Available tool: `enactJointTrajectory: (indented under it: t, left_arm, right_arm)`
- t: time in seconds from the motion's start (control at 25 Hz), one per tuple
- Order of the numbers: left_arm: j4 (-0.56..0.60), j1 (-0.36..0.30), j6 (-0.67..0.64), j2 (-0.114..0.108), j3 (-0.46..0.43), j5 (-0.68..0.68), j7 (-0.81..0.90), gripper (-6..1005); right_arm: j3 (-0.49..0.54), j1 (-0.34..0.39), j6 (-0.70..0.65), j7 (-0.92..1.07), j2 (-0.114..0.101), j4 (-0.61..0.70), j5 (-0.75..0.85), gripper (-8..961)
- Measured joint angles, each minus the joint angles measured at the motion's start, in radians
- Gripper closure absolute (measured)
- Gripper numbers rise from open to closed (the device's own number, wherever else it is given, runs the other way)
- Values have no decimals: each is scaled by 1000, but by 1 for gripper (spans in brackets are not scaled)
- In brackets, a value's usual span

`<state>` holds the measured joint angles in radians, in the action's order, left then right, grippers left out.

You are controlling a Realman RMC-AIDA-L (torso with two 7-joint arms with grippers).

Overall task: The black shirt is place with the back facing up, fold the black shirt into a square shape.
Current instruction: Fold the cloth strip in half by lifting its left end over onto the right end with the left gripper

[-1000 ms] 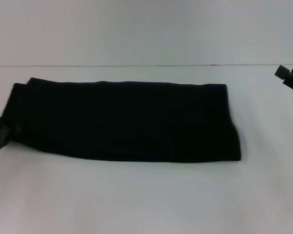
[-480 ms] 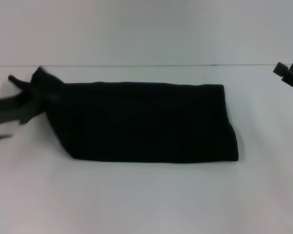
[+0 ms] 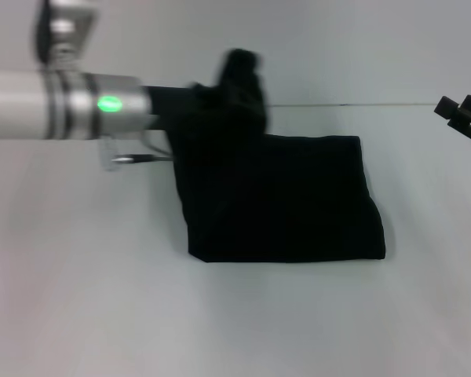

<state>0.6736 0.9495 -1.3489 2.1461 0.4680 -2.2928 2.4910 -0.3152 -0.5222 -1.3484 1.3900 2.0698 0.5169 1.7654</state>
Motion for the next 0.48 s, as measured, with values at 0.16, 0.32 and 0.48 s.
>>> enactJointTrajectory:
  t: [0.16, 0.32, 0.48]
  left_arm:
    - [-134, 73, 142, 24, 184, 45, -29, 936]
    - [-281, 140, 304, 21, 404, 82, -81, 931]
    - [-237, 128, 279, 22, 497, 106, -117, 905]
  right_arm:
    - [-4, -4, 3, 0, 1, 0, 0, 206]
    - [-5, -6, 3, 0, 1, 0, 1, 206]
    - [-5, -3, -1, 0, -3, 0, 2, 205]
